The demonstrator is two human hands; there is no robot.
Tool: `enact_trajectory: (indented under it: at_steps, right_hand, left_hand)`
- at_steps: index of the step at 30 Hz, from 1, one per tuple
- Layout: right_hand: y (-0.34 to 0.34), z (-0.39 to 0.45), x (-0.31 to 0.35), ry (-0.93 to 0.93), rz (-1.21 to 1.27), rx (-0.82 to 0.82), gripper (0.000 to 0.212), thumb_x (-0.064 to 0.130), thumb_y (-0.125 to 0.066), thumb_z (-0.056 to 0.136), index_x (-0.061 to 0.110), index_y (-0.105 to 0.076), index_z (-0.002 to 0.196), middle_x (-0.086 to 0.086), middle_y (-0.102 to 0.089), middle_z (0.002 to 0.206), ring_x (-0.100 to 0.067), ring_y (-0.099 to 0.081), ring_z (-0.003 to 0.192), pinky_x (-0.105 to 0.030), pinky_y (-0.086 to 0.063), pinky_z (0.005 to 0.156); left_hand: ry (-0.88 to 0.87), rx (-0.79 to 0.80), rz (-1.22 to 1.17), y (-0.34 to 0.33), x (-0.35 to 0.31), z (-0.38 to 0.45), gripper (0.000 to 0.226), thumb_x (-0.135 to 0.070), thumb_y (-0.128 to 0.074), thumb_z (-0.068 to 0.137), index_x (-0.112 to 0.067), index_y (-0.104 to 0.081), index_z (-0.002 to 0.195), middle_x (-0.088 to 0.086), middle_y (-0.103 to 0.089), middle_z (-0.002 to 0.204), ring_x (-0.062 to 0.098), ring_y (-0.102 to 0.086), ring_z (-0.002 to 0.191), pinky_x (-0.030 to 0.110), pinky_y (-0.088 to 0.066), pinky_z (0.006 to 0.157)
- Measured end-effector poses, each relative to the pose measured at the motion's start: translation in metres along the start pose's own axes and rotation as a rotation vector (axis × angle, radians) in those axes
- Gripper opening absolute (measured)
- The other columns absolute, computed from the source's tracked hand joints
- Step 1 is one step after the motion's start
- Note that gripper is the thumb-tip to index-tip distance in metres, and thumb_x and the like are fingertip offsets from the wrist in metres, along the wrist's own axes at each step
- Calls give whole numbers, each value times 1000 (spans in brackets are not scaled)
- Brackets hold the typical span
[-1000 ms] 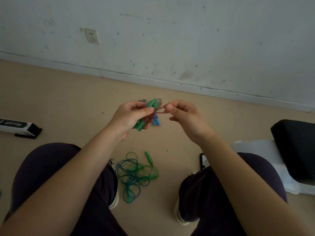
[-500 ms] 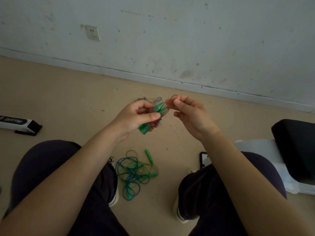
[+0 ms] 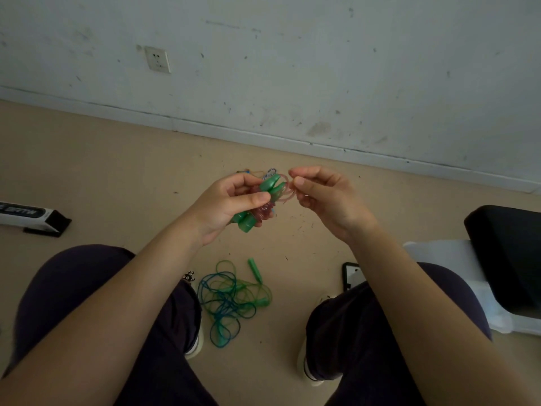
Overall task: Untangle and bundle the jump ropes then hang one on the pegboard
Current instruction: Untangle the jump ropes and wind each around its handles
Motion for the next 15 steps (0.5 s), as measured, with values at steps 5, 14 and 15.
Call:
enact_trajectory:
  at_steps: [5, 14, 15]
  right_hand:
    - [-1, -2, 1, 19, -66, 55, 14, 2, -69, 84, 12, -76, 91, -3, -69, 75, -9, -52, 57, -20, -41, 54]
    - [0, -2, 1, 45, -103, 50, 19, -5, -67, 85, 11, -75, 87, 1, -73, 76, -5, -56, 56, -17, -44, 53]
    - [0, -3, 1, 44, -91, 59, 21, -7, -66, 85, 12, -76, 86, 1, -74, 78, -5, -57, 56, -17, -45, 54]
  left_hand:
    - [-6, 2, -12, 0, 1, -1, 26, -14, -74, 76, -11, -68, 101, 9, -74, 88, 28, -74, 77, 36, -60, 61]
    - [-9, 53, -12, -2, -1, -3, 20, -14, -73, 78, -17, -74, 98, 9, -75, 89, 27, -74, 78, 35, -60, 61]
    - [-4, 62, 5, -2, 0, -3, 24, -15, -74, 78, -13, -72, 102, 10, -75, 89, 28, -73, 78, 35, -60, 62]
Point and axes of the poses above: each hand's wrist, its own z-axis towards the middle knuckle, its own y-axis out of the back of the hand, x = y × z, the point moved 3 cm from there along z, towards the middle knuckle
